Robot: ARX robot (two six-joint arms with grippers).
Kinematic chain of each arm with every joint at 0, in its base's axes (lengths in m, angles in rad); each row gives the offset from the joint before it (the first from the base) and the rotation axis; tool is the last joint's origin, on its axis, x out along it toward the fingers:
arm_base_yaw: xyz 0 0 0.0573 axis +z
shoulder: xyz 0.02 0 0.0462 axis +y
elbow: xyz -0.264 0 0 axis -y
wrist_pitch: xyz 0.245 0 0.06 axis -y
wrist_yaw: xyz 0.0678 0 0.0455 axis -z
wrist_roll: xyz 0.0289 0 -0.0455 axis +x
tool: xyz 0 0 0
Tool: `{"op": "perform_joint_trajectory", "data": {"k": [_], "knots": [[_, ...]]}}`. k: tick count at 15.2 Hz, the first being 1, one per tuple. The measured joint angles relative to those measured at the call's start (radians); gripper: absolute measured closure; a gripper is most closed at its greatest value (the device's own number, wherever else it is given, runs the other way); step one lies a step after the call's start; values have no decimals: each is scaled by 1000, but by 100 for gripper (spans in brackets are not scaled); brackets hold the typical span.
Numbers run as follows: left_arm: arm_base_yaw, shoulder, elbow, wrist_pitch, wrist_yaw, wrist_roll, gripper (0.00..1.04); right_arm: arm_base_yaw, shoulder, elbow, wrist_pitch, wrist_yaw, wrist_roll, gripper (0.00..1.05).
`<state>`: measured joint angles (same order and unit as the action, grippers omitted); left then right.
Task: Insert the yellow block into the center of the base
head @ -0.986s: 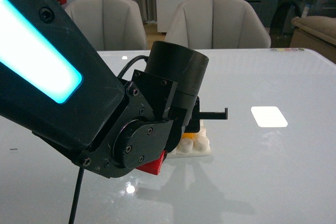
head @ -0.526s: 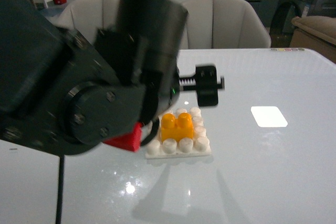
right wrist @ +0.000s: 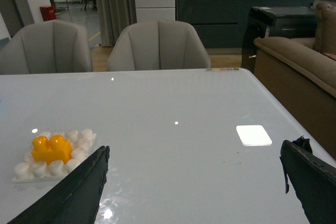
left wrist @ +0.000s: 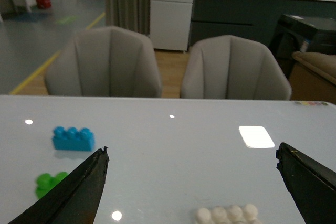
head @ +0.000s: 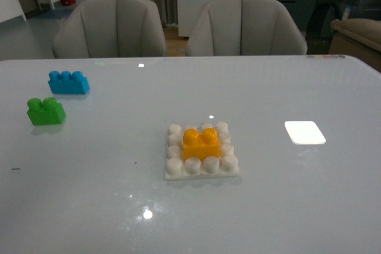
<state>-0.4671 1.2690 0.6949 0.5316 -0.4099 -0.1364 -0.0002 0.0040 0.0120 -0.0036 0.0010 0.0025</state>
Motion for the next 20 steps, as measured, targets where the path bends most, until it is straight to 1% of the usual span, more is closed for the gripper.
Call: {"op": "perform_joint_trajectory", "data": {"k": [1,2,3,4,6,8,9,11,12,16,17,18,20], "knots": [[-12,-80,-23,-17,-49,61,7,0,0,0,0,0,0,6],[-17,-144,-31,-65,-65,90,11,0,0,0,0,0,0,6],[5,-235,-84,-114,-34,108,23,0,0,0,0,0,0,6],[55,-337,-175,-142,2,118,36,0,0,0,0,0,0,6],[143,-457,-292,-113,64,119,59,0,0,0,0,0,0,6],[201,-531,-392,-101,148,119,85,0,0,0,0,0,0,6],[229,-562,-430,-101,174,119,96,0,0,0,0,0,0,6],[264,-604,-469,-100,202,121,103,0,0,0,0,0,0,6],[294,-645,-502,-102,227,121,103,0,0,0,0,0,0,6],[362,-762,-584,-142,299,121,103,0,0,0,0,0,0,6],[414,-790,-596,-159,370,122,103,0,0,0,0,0,0,6],[470,-821,-611,-172,397,122,103,0,0,0,0,0,0,6],[463,-879,-634,-208,410,122,103,0,0,0,0,0,0,6]]}}
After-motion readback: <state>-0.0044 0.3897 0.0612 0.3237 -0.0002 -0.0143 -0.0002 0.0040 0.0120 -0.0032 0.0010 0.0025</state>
